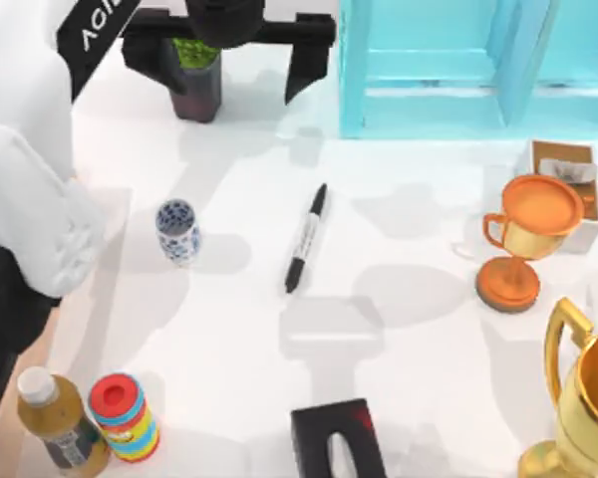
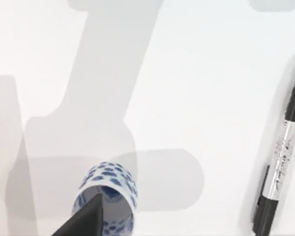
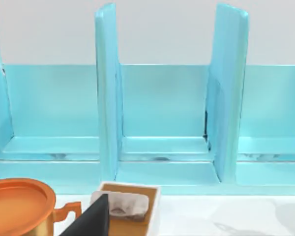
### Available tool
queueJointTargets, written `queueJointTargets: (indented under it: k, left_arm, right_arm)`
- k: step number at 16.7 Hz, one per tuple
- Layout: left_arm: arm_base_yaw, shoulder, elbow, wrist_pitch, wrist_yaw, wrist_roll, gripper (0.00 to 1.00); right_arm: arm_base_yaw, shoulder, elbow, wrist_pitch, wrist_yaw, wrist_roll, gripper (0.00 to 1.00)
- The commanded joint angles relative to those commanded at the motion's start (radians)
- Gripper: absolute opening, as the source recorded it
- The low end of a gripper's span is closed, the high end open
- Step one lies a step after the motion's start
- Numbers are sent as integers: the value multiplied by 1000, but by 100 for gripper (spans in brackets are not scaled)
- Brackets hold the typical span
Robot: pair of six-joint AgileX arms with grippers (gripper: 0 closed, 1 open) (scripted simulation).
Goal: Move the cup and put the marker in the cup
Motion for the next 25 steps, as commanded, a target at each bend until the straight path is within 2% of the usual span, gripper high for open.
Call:
queueJointTargets:
  k: [4,7,15,25]
  left_arm:
    - [-119,-29,-306,154,-55,-11,100]
    - [-188,-47,-438,245,-91,-17,100]
    - [-206,-46,-485,287,-101,-17,100]
    - [-174,12,-732,601,-101,18,100]
  right_arm:
    - [0,0,0,0,0,0,100]
    - [0,0,0,0,0,0,100]
    - [0,0,0,0,0,0,100]
    - [0,0,0,0,0,0,100]
